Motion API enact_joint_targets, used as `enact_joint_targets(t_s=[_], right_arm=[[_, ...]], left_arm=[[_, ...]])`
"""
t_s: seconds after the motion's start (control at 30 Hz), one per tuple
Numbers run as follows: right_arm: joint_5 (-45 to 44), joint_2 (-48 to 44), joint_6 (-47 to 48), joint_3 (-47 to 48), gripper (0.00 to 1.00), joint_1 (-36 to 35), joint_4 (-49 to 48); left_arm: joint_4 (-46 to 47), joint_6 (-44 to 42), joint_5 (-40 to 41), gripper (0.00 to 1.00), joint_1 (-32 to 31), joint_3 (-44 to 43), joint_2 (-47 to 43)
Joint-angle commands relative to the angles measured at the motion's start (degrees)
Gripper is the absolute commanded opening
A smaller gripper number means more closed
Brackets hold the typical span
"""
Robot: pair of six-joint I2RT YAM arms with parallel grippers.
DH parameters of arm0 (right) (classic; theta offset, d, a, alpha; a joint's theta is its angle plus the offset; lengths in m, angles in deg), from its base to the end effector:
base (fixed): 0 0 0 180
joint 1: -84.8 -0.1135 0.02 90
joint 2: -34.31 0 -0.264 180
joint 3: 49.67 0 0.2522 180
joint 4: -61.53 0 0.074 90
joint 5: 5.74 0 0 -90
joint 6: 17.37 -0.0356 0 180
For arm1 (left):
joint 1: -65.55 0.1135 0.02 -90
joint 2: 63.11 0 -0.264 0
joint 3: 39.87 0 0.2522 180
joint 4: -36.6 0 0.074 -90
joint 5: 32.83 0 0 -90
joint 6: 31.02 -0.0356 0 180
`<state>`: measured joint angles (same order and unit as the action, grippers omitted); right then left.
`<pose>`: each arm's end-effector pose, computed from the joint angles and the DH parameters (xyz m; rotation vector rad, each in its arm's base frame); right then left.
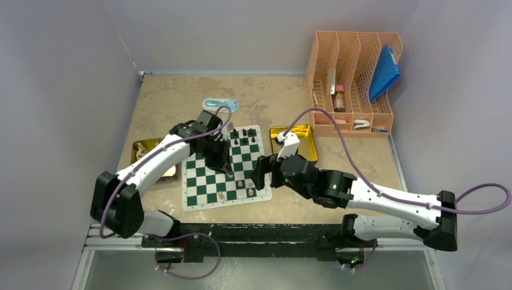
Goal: Set up the chess pieces on the board
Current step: Place the chess piece on the chessboard.
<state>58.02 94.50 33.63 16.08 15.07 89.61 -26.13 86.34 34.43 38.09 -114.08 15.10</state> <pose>0.0971 0.2175 0.3264 -0.2281 1.9968 0.8084 0.2242 -0.1320 0.2562 0.1210 2.8607 -0.7819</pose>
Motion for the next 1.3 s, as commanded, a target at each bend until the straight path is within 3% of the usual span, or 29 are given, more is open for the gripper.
enact_joint_targets(t_s=[0.0, 0.4, 1.27], right_arm=[[-3.89, -2.15, -1.13, -0.17, 0.99, -0.2, 0.19], [-5.61, -5.78, -1.13, -3.21, 0.99, -0.23, -0.1], [-6.39, -7.79, -0.79, -4.56, 0.99, -0.23, 0.94]], left_arm=[[-1.38, 2.03, 4.89, 0.08, -1.8, -2.6, 4.44], [0.91, 4.81, 11.0, 0.08, -5.08, -1.8, 11.41], [4.58, 7.24, 13.99, 0.1, -7.54, 0.84, 17.56]])
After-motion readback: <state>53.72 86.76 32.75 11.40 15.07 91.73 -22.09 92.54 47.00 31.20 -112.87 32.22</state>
